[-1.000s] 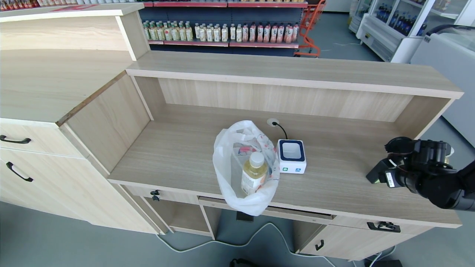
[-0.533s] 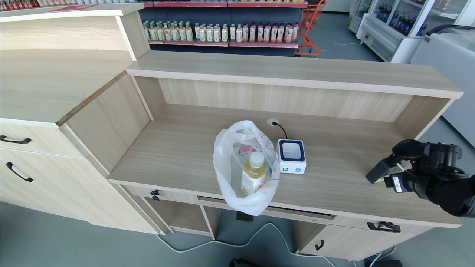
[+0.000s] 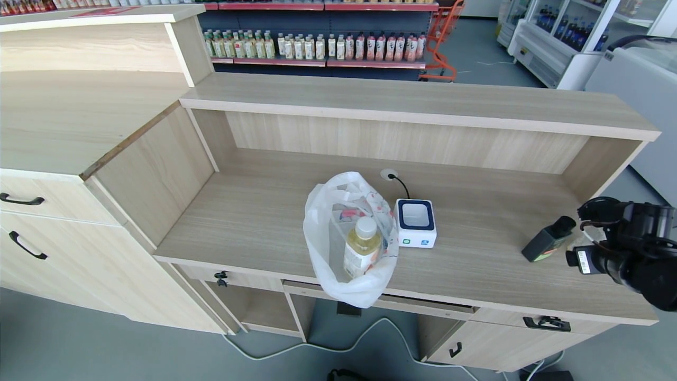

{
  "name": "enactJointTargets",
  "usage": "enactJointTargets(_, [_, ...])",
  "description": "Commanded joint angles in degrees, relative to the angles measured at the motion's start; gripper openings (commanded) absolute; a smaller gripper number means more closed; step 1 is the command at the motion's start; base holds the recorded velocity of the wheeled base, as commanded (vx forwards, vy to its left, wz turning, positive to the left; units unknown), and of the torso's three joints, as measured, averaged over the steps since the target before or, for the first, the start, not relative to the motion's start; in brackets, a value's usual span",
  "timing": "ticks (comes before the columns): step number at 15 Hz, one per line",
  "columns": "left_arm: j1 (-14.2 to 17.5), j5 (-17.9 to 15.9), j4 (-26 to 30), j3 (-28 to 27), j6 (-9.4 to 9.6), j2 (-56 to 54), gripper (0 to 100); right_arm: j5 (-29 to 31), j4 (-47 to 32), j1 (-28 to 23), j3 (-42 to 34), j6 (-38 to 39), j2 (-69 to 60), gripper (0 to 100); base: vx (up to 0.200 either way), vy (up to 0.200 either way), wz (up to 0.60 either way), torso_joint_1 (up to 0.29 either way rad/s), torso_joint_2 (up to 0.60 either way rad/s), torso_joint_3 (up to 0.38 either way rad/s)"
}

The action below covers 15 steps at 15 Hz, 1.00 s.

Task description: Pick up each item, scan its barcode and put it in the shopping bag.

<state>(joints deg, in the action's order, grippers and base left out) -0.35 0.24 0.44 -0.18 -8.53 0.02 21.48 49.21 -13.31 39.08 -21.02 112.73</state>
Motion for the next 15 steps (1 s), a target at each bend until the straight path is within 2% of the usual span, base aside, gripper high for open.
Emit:
enactJointTargets(1, [0.0,0.0,0.0,0.0,0.01,0.0,100,-0.1,0.4,-0.8,0.8,0.0,1.3,100,0.000,0.000,0.00,0.000,0.00,0.000])
enactJointTargets(10, [0.0,0.1,0.0,0.0,-0.08,0.0,100,-0.6,0.4,-0.7,6.3,0.1,5.3,100,0.000,0.000,0.00,0.000,0.00,0.000])
enactJointTargets(15, [0.0,0.0,0.0,0.0,0.01,0.0,100,-3.8,0.4,0.8,7.8,0.3,7.5,100,0.000,0.000,0.00,0.000,0.00,0.000])
